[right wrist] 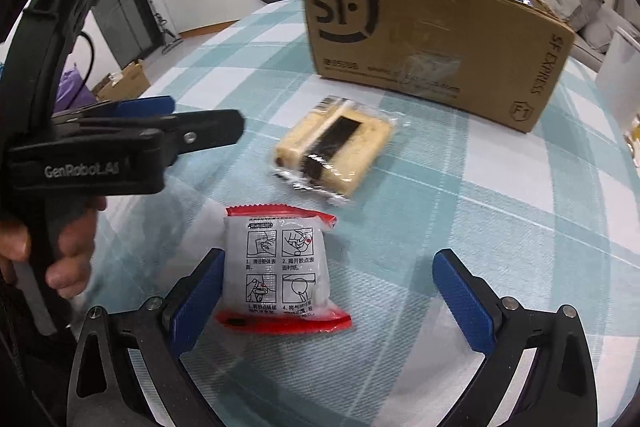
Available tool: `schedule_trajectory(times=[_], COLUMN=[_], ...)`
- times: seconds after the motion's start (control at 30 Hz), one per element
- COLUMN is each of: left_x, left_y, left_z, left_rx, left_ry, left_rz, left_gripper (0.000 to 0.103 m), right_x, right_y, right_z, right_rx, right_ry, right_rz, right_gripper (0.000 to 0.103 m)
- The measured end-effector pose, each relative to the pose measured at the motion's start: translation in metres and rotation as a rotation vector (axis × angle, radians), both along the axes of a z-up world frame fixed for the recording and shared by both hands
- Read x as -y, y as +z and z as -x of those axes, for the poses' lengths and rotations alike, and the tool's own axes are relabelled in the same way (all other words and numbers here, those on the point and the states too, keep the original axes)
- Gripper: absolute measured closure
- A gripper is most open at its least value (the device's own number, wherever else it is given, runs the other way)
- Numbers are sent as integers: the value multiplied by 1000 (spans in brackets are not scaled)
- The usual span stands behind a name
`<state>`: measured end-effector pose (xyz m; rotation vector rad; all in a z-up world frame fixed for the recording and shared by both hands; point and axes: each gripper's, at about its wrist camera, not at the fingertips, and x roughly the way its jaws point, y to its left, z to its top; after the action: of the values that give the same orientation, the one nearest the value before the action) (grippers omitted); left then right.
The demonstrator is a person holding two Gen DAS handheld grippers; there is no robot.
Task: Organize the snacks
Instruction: 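Open both tools and move them down toward the packs on the table, then grasp the cracker pack with left tool while right tool grasps the white-and-red snack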
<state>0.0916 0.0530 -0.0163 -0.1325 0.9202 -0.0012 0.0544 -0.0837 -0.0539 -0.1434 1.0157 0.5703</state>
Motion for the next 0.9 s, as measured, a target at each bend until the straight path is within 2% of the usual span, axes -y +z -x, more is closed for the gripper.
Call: schedule_trajectory(times=[0.7,0.9], left_x=[39,54], left_y=[-22,-27], left_z=[-29,-40], left_rx=[-77,-96], left_ry=[-101,-133], left_rz=[8,40], left_gripper=[1,1], right_x=[79,98], right_y=[-2,-4], right_z=[-44,-55], right_rx=[9,8], right_ry=[-207,-253], right_rz=[50,59], right_gripper=[1,1])
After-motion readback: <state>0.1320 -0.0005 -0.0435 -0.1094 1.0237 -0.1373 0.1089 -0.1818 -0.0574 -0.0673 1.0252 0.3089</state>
